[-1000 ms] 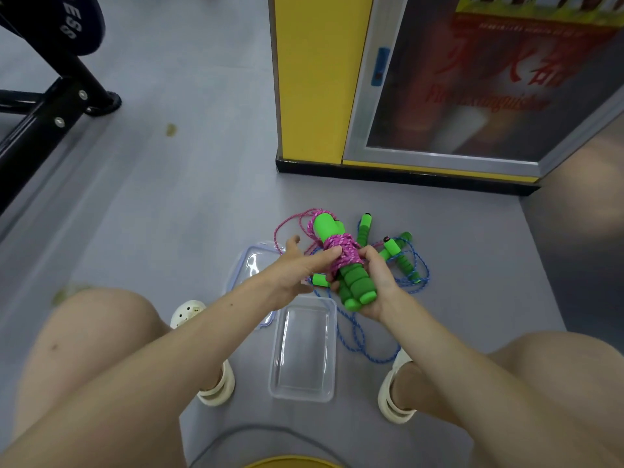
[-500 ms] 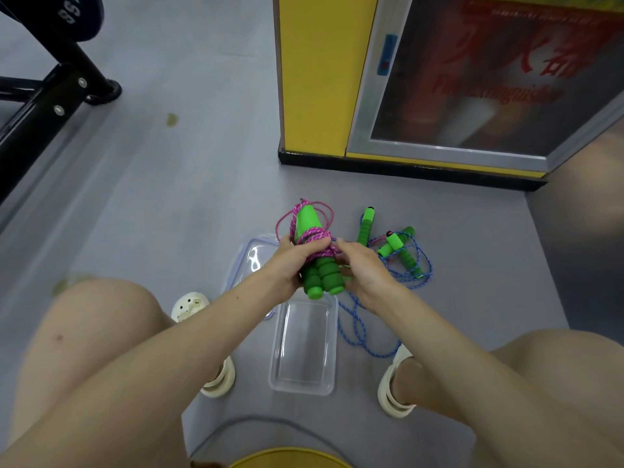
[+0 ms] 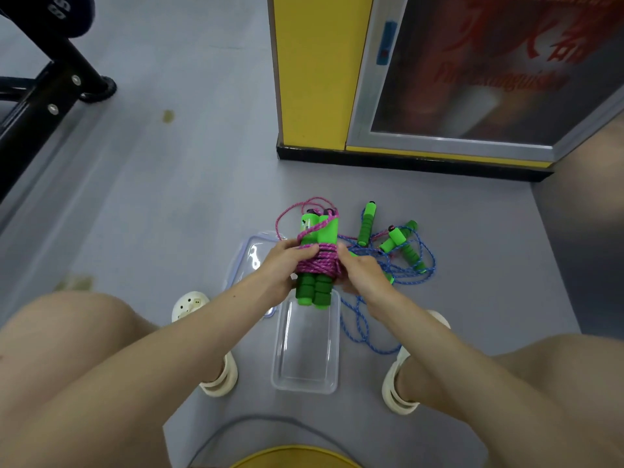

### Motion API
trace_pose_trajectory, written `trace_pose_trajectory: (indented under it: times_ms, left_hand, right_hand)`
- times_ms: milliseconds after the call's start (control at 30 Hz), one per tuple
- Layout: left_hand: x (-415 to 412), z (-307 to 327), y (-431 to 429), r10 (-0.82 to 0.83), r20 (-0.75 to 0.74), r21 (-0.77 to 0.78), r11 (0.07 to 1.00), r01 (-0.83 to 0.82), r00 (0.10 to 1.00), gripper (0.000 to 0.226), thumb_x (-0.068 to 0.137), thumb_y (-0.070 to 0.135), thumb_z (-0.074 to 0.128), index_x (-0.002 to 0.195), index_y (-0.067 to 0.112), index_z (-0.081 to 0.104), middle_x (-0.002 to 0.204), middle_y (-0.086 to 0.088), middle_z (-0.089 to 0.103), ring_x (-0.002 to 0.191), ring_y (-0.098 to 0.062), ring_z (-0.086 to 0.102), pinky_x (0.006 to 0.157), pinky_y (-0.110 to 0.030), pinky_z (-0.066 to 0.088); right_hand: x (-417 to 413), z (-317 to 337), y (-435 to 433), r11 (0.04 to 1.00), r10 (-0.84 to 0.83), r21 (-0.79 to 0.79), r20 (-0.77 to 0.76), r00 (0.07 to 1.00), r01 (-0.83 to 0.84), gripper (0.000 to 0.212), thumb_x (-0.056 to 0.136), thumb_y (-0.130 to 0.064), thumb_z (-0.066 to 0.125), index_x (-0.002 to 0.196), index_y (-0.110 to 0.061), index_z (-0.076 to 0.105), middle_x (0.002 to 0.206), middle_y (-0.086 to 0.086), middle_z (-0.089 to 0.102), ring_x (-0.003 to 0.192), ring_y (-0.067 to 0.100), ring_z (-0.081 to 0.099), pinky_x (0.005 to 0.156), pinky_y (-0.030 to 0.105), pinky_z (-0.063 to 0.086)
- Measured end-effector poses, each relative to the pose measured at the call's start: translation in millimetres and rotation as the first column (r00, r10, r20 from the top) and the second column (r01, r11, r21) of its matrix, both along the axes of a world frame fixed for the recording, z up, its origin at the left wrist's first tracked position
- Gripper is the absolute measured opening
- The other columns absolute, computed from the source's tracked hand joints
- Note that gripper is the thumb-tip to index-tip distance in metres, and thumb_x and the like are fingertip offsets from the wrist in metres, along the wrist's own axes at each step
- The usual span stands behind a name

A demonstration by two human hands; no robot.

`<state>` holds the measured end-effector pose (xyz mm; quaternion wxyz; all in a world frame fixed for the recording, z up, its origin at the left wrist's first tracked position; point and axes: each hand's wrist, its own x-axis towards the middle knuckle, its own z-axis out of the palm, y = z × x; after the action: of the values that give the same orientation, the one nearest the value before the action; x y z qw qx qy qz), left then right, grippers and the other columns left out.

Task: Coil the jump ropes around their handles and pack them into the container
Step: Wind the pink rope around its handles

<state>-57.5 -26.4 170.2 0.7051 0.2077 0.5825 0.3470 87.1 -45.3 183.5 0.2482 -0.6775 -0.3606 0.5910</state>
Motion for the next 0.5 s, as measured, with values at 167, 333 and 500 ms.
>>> trace_pose_trajectory:
  times_ms: [167,333,500]
  left_hand:
    - [15,-26,-6,0.017,-0.032,-0.014,1.0,-0.017,0.999,0.051,0.08,-0.001,0.071,0.125,0.009,0.049,0.116,-0.012,0.062,0.084,-0.019,0.064,0.062,-0.03,0.053]
    - [24,-67,-27,-0.095,-0.071,-0.07,0.993,0.09,0.993,0.047,0.079,-0.004,0.07,0.121,0.007,0.051,0.098,-0.006,0.063,0.08,-0.018,0.064,0.06,-0.027,0.053]
    - [38,-103,-42,-0.181,-0.06,-0.075,0.981,0.177,0.982,0.037,0.077,-0.001,0.074,0.111,0.006,0.061,0.103,-0.017,0.07,0.088,-0.027,0.068,0.082,-0.037,0.057]
  right_hand:
    - [-8,-36,16,0.984,-0.13,-0.13,-0.083,0.988,0.118,0.069,0.08,-0.072,0.049,0.11,-0.012,0.064,0.1,0.01,0.071,0.09,0.026,0.07,0.086,0.042,0.056]
    - [-1,-79,21,0.897,-0.424,-0.221,-0.18,0.888,0.383,0.05,0.088,-0.055,0.056,0.105,-0.009,0.067,0.095,0.011,0.071,0.077,0.025,0.07,0.066,0.034,0.058]
    - [-3,-121,10,0.835,-0.521,-0.295,-0.152,0.84,0.464,0.058,0.071,-0.067,0.066,0.095,-0.014,0.069,0.098,0.012,0.072,0.086,0.03,0.07,0.085,0.05,0.055]
